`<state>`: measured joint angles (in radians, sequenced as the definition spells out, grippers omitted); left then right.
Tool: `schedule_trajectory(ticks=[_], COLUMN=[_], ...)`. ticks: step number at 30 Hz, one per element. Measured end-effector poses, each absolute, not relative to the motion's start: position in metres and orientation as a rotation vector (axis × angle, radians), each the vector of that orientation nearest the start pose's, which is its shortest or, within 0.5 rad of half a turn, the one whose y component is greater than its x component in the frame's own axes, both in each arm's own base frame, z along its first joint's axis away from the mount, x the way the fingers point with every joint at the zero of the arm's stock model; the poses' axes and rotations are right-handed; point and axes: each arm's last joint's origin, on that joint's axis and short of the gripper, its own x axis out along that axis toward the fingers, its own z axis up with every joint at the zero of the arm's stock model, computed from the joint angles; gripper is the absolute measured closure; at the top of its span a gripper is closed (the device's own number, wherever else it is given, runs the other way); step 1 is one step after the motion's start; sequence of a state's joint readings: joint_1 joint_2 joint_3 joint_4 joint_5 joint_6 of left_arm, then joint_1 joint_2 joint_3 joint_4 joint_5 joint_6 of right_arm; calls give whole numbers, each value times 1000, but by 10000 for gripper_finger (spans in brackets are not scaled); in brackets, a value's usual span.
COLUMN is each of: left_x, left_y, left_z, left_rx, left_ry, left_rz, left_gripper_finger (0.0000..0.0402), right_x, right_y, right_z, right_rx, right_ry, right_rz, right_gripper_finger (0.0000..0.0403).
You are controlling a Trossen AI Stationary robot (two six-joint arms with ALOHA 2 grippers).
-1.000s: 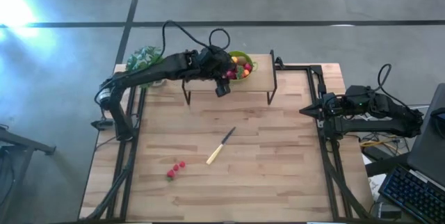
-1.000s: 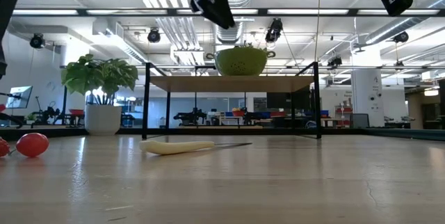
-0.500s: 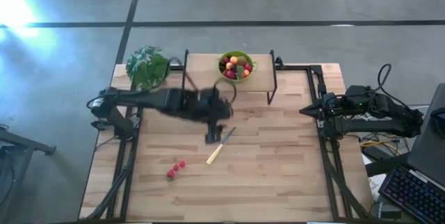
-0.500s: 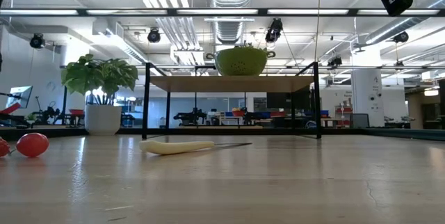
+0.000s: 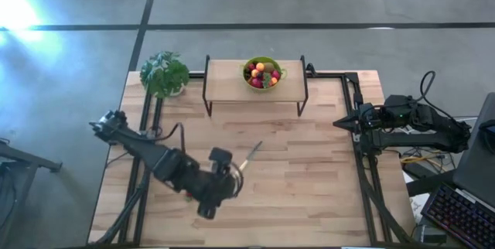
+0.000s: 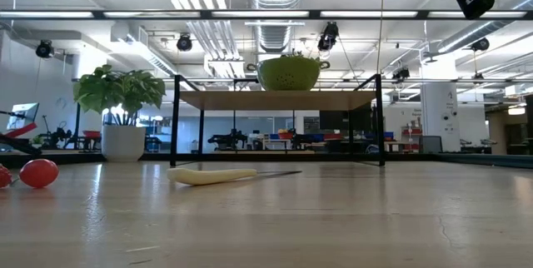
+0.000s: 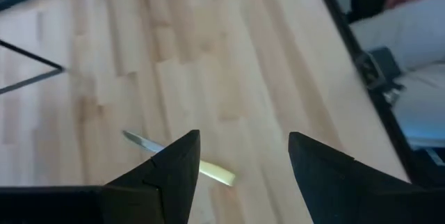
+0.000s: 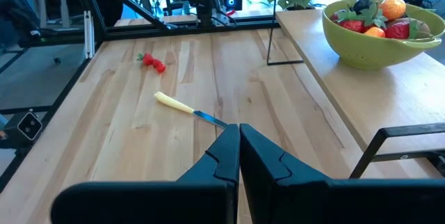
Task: Pick & Place Fruit
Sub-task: Put the red cherry into the strainer bowl
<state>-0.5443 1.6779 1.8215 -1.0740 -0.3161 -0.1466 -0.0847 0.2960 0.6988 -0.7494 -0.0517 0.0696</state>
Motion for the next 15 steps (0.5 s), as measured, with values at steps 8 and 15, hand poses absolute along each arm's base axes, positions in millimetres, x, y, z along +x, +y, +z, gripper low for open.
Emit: schedule_trajectory(ticks=[8,15], left_x=[276,260], left_y=[-192,-196], left_z=[346,294], left_rx=[222,100], left_ry=[997,1164], left_rz=[-133,42], left_gripper_finger=[177,178], right_x=[60,60], right_y=[-4,-4], right_z=[299,299], right_rx=[93,93], right_ry=[345,345], right_rz=[-45,-45], right_gripper_finger=[394,394])
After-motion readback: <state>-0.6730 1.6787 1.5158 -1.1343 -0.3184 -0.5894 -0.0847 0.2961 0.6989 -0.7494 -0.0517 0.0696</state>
